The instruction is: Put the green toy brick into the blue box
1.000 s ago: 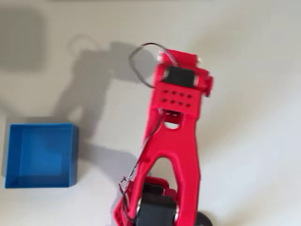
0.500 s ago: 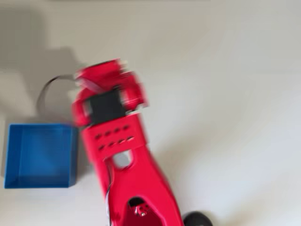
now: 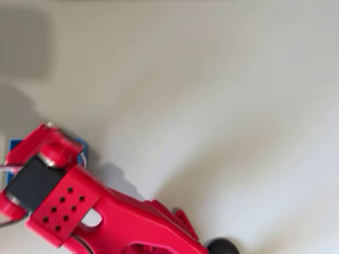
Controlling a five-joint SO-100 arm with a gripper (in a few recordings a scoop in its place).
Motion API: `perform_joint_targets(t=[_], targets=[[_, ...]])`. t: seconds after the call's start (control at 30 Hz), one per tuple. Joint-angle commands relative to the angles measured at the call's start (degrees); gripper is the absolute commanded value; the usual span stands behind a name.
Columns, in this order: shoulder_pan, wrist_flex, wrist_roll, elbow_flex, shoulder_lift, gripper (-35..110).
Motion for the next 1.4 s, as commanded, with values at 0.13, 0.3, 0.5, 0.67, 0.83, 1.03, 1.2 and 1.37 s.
perform_joint_targets(t=[0.13, 0.3, 0.5, 0.67, 0.83, 1.03, 1.2, 1.37], targets=[[-7.03, 1.14, 2.37, -0.88, 2.46, 0], [-8.61, 0.88, 3.78, 1.76, 2.2, 0], [-8.88, 0.7, 6.5, 0.44, -5.98, 0], [-8.61, 0.62, 6.15, -3.6, -14.77, 0], [-8.96, -0.44, 3.96, -8.44, -21.09, 0], [-9.05, -3.43, -0.44, -9.14, -25.31, 0], [-9.05, -3.34, -0.88, -9.14, -26.63, 4], [-9.05, -3.25, -1.23, -8.35, -26.54, 20]])
